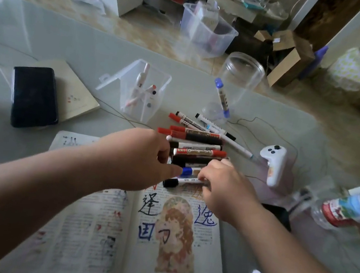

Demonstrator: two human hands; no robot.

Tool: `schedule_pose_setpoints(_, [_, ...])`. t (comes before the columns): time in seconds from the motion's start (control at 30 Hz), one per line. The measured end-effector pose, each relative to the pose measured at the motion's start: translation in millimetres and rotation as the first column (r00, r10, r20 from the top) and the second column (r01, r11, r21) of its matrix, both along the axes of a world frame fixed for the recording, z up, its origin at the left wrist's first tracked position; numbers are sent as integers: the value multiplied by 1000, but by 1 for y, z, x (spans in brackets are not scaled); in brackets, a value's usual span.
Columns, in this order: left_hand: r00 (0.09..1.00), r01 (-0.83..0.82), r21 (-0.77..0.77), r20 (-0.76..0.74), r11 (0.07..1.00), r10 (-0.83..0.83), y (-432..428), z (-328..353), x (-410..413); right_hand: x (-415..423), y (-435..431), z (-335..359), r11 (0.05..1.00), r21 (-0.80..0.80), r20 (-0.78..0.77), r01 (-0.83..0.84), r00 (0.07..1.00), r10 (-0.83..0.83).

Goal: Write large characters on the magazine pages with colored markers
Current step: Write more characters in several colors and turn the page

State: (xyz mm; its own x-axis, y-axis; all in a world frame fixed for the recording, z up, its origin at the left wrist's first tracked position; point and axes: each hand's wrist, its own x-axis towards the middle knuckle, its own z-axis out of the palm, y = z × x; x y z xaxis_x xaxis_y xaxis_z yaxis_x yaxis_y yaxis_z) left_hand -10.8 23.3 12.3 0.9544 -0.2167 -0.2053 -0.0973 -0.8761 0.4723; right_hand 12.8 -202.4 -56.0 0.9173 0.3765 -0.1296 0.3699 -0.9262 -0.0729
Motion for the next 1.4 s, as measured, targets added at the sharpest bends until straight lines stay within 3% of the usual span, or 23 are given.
schedule_pose_setpoints(0.23, [998,8,-15,57,1000,-7,4,-7,-1,-3,5,10,994,-63,17,-87,996,88])
schedule_pose_setpoints(0.3, [993,76,-30,94,997,-73,4,-11,-4,-13,4,29,999,45,1,-31,1000,31])
schedule_pose_setpoints(0.37, [976,199,-40,98,979,-194,1,-12,-11,-31,4,51,964,262,-87,43,996,-21])
schedule_pose_setpoints(0.47, [932,361,-89,28,928,-360,-7,-12,-24,-64,4,80,779,608,-148,153,986,-79])
schedule_pose_setpoints(0.57, [919,375,-235,-33,897,-393,-15,-5,-36,-84,2,85,467,851,-248,240,968,-46])
schedule_pose_setpoints(0.63, [913,339,-364,-95,868,-396,-17,-1,-42,-88,1,77,211,926,-319,314,948,-11])
schedule_pose_setpoints(0.7, [904,307,-478,-124,823,-409,-19,2,-46,-88,2,69,97,931,-354,352,935,-1])
schedule_pose_setpoints(0.8, [913,300,-519,-87,800,-399,-21,3,-51,-91,9,61,206,935,-297,288,955,9])
schedule_pose_setpoints(0.83, [919,288,-522,-84,803,-384,-22,2,-51,-91,11,58,203,937,-292,284,956,14])
schedule_pose_setpoints(0.93, [938,272,-494,-58,826,-343,-24,-4,-49,-90,12,51,95,939,-337,332,941,41])
schedule_pose_setpoints(1.03, [948,247,-469,-66,848,-312,-28,-6,-46,-88,7,49,59,937,-348,345,936,58])
schedule_pose_setpoints(1.2, [915,152,-405,-287,901,-284,-12,1,-34,-82,-7,37,-59,952,-305,301,947,-99])
schedule_pose_setpoints(1.23, [916,132,-340,-317,931,-245,-8,-1,-31,-83,-10,32,-32,951,-307,306,940,-146])
schedule_pose_setpoints(1.3, [935,101,-157,-323,982,-148,-4,-12,-24,-86,-12,19,156,928,-306,339,930,-203])
schedule_pose_setpoints(1.4, [959,147,81,-258,986,-121,-4,-29,-19,-95,-2,5,397,817,-408,419,906,-117])
